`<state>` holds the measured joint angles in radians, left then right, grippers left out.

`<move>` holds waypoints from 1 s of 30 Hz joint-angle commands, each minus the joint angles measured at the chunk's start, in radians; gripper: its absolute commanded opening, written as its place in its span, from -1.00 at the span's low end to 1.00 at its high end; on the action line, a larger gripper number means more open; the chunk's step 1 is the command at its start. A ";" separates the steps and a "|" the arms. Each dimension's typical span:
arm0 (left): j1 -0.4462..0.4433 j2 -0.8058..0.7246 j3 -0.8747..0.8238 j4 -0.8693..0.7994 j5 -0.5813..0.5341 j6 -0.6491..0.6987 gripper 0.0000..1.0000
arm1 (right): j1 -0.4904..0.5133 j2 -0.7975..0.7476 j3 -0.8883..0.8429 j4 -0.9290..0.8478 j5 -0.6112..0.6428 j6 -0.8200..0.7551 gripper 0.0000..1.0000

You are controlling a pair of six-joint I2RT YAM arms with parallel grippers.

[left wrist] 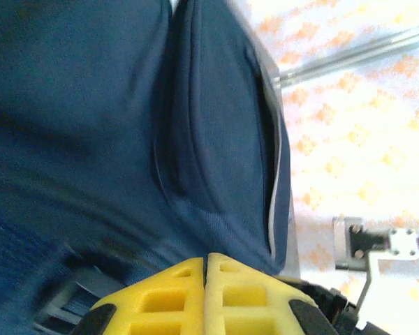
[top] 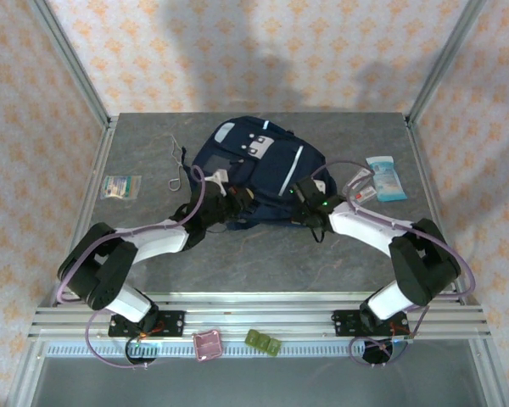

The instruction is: Pack the student bag

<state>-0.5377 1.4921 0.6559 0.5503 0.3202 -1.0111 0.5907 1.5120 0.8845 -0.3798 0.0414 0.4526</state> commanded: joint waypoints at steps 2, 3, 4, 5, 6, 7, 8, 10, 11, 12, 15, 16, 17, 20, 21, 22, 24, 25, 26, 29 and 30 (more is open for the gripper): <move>0.026 -0.035 0.046 -0.066 -0.081 0.137 -1.00 | 0.031 -0.056 -0.026 -0.112 0.000 -0.063 -1.00; 0.033 -0.031 0.058 -0.081 -0.088 0.155 -1.00 | 0.049 -0.055 -0.021 -0.115 -0.025 -0.067 -1.00; 0.039 -0.024 0.072 -0.095 -0.100 0.178 -1.00 | 0.075 -0.049 -0.016 -0.114 -0.051 -0.067 -1.00; 0.046 -0.015 0.085 -0.108 -0.111 0.195 -1.00 | 0.104 -0.043 -0.011 -0.104 -0.084 -0.069 -1.00; 0.052 -0.007 0.092 -0.111 -0.117 0.205 -1.00 | 0.130 -0.037 -0.004 -0.093 -0.109 -0.068 -1.00; 0.058 0.006 0.100 -0.111 -0.119 0.215 -1.00 | 0.158 -0.026 0.007 -0.082 -0.127 -0.061 -1.00; 0.062 0.019 0.109 -0.114 -0.124 0.224 -1.00 | 0.181 -0.012 0.023 -0.065 -0.153 -0.054 -1.00; 0.070 0.047 0.127 -0.119 -0.145 0.244 -1.00 | 0.216 0.021 0.054 -0.022 -0.209 -0.036 -1.00; 0.074 0.064 0.138 -0.121 -0.156 0.258 -1.00 | 0.230 0.039 0.068 0.009 -0.234 -0.025 -1.00; 0.081 0.081 0.149 -0.124 -0.161 0.268 -1.00 | 0.242 0.057 0.081 0.037 -0.256 -0.017 -1.00; 0.114 0.136 0.189 -0.128 -0.140 0.285 -1.00 | 0.257 0.127 0.136 0.097 -0.294 0.005 -1.00; 0.122 0.140 0.201 -0.136 -0.126 0.282 -1.00 | 0.259 0.149 0.154 0.109 -0.298 0.006 -1.00; 0.123 0.134 0.205 -0.140 -0.118 0.282 -1.00 | 0.259 0.162 0.165 0.122 -0.296 0.006 -1.00; 0.123 0.071 0.179 -0.164 -0.098 0.255 -0.66 | 0.258 0.198 0.196 0.146 -0.300 0.010 -1.00; 0.122 0.039 0.158 -0.175 -0.088 0.239 -0.48 | 0.258 0.204 0.203 0.152 -0.304 0.009 -1.00; 0.121 0.005 0.132 -0.196 -0.084 0.218 -0.36 | 0.258 0.208 0.202 0.157 -0.308 0.010 -1.00; 0.107 -0.059 0.069 -0.214 -0.081 0.167 -0.20 | 0.259 0.212 0.202 0.164 -0.312 0.005 -1.00; 0.093 -0.089 0.028 -0.208 -0.080 0.139 -0.13 | 0.259 0.215 0.199 0.165 -0.313 0.003 -1.00; 0.078 -0.114 -0.002 -0.208 -0.084 0.118 -0.07 | 0.258 0.214 0.199 0.164 -0.310 -0.001 -1.00; 0.019 -0.155 -0.078 -0.198 -0.104 0.075 0.03 | 0.258 0.210 0.194 0.162 -0.302 -0.008 -1.00; 0.005 -0.155 -0.104 -0.175 -0.110 0.059 0.04 | 0.258 0.206 0.191 0.167 -0.303 -0.010 -1.00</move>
<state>-0.4995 1.3403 0.6106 0.3809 0.2234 -0.8856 0.8501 1.7176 1.0496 -0.2817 -0.2672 0.4595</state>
